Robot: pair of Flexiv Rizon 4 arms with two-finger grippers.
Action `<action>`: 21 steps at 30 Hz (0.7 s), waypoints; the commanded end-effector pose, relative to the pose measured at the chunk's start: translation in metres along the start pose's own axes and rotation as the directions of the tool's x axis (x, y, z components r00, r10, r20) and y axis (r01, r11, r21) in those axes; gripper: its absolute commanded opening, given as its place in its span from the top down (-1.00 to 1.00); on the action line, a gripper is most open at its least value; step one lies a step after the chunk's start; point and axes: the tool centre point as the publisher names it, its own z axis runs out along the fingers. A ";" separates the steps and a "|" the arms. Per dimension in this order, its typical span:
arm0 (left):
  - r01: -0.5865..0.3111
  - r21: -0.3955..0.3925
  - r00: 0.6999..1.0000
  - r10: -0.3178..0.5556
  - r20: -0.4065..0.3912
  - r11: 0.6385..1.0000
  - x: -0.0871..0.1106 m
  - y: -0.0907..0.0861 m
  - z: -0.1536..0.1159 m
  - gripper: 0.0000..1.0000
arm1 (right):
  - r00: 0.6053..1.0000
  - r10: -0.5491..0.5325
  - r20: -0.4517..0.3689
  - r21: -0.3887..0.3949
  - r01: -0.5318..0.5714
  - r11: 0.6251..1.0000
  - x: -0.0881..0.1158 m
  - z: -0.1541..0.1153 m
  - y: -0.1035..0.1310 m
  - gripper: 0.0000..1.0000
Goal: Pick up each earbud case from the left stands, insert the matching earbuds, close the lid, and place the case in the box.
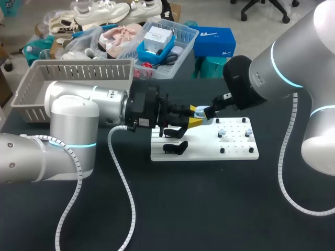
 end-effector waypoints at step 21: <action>-0.001 0.000 1.000 0.001 0.001 1.000 0.000 0.000 0.000 1.00 | 0.997 -0.008 0.081 0.121 -0.002 0.993 -0.009 -0.034 -0.036 -1.00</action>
